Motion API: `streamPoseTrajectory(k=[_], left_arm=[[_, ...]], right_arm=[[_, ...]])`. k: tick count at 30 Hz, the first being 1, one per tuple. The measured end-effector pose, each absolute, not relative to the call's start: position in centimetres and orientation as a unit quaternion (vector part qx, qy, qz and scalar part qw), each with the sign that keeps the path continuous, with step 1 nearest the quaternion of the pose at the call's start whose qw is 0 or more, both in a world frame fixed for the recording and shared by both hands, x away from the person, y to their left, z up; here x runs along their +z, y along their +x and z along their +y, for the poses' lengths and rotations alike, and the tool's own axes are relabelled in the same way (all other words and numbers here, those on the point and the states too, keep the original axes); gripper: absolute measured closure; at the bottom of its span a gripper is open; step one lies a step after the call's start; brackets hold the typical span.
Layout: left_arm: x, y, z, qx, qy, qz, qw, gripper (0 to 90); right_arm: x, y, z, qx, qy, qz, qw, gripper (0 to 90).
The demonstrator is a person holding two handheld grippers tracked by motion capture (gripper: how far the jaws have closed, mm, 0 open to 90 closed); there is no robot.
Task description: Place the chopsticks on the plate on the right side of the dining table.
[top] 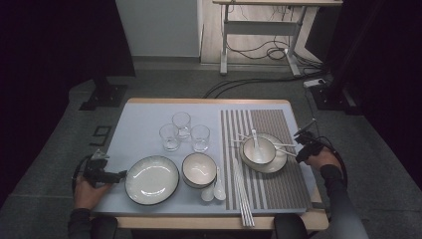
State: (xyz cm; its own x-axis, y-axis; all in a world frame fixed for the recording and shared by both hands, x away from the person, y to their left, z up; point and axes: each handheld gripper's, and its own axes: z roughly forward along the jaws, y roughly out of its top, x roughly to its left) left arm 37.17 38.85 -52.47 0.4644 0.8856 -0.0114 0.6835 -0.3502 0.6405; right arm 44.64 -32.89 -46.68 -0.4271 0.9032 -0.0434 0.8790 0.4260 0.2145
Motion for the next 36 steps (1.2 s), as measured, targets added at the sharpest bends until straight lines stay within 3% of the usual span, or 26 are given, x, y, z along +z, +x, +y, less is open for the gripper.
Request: streamPoseTrajectory(k=[10, 16, 36], left_arm=[[-52.5, 37.2, 38.9, 0.172, 0.804, 0.488, 0.294, 0.0], [-52.5, 37.2, 38.9, 0.172, 0.804, 0.488, 0.294, 0.0], [-52.5, 37.2, 38.8, 0.172, 0.803, 0.488, 0.294, 0.0]], right_arm=[[-46.6, 45.3, -32.1, 0.087, 0.520, 0.846, 0.080, 76.3], [-46.7, 45.8, -32.3, 0.084, 0.528, 0.840, 0.091, 65.7], [-46.5, 47.3, -32.9, 0.080, 0.538, 0.832, 0.108, 69.7]])
